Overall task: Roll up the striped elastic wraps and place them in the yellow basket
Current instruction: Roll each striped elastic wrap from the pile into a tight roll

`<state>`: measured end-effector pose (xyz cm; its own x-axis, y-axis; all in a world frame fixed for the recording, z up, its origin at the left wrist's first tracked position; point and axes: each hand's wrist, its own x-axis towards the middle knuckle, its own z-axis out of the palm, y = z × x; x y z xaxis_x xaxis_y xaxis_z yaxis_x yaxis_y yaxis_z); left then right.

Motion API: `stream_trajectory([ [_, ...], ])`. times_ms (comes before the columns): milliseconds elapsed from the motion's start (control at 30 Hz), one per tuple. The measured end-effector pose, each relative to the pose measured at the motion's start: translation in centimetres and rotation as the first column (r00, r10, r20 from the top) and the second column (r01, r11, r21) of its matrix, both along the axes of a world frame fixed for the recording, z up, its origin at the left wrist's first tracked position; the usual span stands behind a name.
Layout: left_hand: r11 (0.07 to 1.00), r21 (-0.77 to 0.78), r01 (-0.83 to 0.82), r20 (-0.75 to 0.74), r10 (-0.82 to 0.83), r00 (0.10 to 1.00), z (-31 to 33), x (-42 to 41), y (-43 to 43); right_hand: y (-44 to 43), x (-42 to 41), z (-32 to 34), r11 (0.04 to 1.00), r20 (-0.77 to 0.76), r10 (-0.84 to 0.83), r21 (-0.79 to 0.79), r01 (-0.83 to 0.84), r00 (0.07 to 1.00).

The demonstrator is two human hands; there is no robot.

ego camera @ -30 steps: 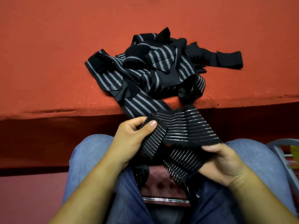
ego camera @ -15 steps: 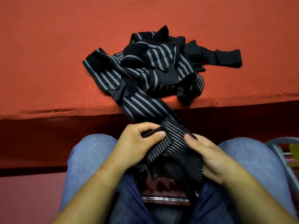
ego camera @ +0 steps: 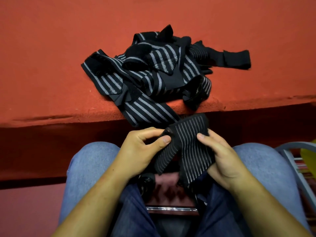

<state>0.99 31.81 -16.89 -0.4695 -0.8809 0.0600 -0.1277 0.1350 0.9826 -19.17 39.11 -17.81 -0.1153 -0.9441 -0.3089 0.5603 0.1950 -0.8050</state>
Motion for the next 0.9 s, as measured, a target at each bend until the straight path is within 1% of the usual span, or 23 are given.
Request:
stream_trajectory([
  [100, 0.998, 0.019, -0.066, -0.006, 0.067, 0.998, 0.2, -0.1, 0.0, 0.3, 0.1, 0.1, 0.987, 0.125, 0.157, 0.010, -0.160, 0.980],
  [167, 0.996, 0.012, -0.088, 0.003, 0.088, 0.996, 0.1, 0.0, -0.1, 0.5, 0.4, 0.0, 0.971, 0.153, 0.237, -0.013, -0.238, 0.959],
  [233, 0.997, -0.002, -0.083, 0.017, 0.083, 0.996, 0.0, 0.1, -0.1, 0.5, 0.6, -0.1, 0.963, 0.149, 0.268, -0.023, -0.268, 0.952],
  [333, 0.994, -0.038, -0.105, 0.041, 0.106, 0.993, 0.1, 0.1, 0.1, 0.2, 0.7, -0.4, 0.973, 0.118, 0.229, 0.005, -0.231, 0.966],
  [467, 0.987, -0.056, -0.151, 0.011, 0.151, 0.988, 0.0, 0.2, -0.1, -0.3, 0.9, -0.6, 0.989, 0.073, 0.144, 0.032, -0.147, 0.987],
  [567, 0.986, -0.079, -0.150, 0.018, 0.152, 0.988, -0.1, 0.2, 0.0, -0.5, 0.7, -0.6, 0.988, 0.035, 0.149, 0.039, -0.150, 0.988],
  [633, 0.976, -0.070, -0.204, 0.004, 0.205, 0.979, 0.0, 0.2, -0.1, -0.5, 0.6, -0.8, 0.989, -0.010, 0.141, 0.052, -0.141, 0.990],
  [700, 0.931, -0.008, -0.365, -0.055, 0.364, 0.930, -0.1, 0.7, -0.9, -0.5, 0.4, -1.1, 0.993, -0.087, 0.102, 0.074, -0.096, 0.991],
  [733, 0.906, 0.037, -0.421, -0.088, 0.423, 0.902, 0.0, 1.0, -1.4, -0.5, 0.2, -1.2, 0.994, -0.105, 0.085, 0.078, -0.077, 0.991],
  [767, 0.895, 0.075, -0.439, -0.113, 0.445, 0.888, 0.1, 1.3, -1.6, -0.4, 0.1, -1.3, 0.995, -0.105, 0.076, 0.079, -0.068, 0.992],
  [800, 0.897, 0.118, -0.425, -0.130, 0.438, 0.889, 0.1, 1.4, -1.6, -0.3, 0.0, -1.3, 0.995, -0.098, 0.074, 0.078, -0.066, 0.992],
  [900, 0.910, 0.279, -0.306, -0.213, 0.369, 0.905, 0.5, 0.8, -1.0, -0.5, 0.0, -1.4, 0.995, -0.089, 0.044, 0.089, -0.036, 0.995],
])
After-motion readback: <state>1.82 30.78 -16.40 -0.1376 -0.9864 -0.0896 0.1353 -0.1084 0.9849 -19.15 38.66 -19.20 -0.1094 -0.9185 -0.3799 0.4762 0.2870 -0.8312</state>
